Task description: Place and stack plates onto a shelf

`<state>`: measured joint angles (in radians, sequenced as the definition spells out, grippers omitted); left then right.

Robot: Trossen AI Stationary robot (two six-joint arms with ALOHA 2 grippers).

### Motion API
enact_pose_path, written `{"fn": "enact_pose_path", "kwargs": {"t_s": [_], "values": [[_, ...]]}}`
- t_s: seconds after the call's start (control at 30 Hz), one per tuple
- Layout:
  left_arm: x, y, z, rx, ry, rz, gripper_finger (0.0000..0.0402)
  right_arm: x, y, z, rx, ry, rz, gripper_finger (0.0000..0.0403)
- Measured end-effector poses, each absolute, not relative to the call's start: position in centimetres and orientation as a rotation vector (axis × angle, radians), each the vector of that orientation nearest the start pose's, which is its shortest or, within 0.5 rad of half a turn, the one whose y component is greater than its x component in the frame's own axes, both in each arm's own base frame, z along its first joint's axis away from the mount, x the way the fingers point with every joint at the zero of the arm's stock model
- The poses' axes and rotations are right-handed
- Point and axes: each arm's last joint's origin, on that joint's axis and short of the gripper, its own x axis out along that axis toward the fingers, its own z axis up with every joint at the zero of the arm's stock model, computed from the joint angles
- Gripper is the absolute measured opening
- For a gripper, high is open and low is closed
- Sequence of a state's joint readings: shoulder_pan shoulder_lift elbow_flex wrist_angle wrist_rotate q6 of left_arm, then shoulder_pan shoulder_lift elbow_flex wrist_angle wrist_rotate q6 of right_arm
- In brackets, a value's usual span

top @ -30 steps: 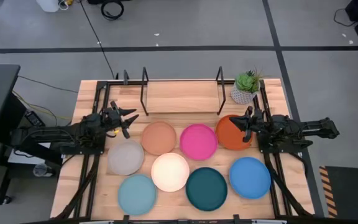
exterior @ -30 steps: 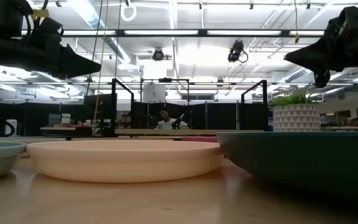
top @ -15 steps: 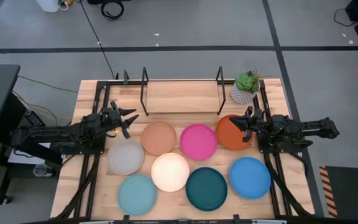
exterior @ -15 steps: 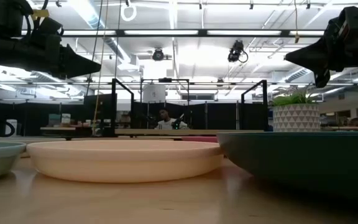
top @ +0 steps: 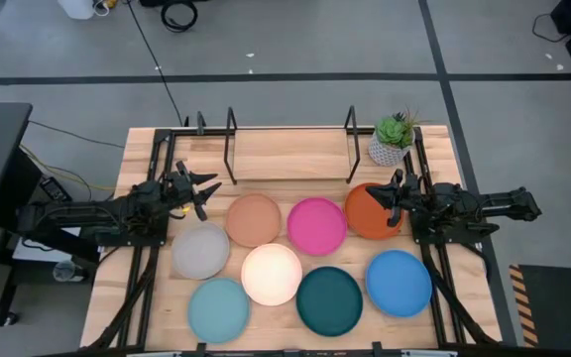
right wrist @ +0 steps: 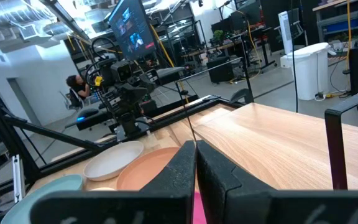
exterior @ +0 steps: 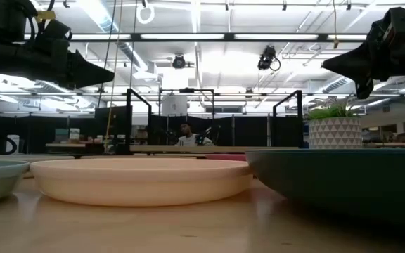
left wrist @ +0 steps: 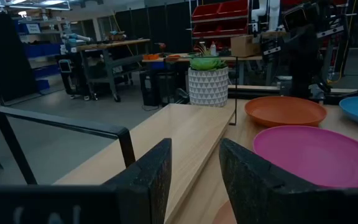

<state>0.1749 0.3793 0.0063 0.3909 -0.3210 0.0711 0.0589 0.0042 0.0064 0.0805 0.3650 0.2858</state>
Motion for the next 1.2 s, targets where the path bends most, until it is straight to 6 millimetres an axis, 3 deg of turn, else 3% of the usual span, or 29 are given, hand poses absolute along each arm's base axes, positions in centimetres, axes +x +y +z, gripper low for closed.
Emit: {"fn": "enact_pose_path", "kwargs": {"t_s": [0.7, 1.2], "values": [[11.7, 3.0, 17.0, 0.061, -0.005, 0.496, 0.0141, 9.6, -0.5, 17.3, 0.301, -0.124, -0.292, 0.0020], [11.4, 2.9, 18.9, 0.041, -0.209, 0.500, 0.0141, 9.5, -0.5, 17.9, 0.240, -0.180, -0.302, 0.0020]]}}
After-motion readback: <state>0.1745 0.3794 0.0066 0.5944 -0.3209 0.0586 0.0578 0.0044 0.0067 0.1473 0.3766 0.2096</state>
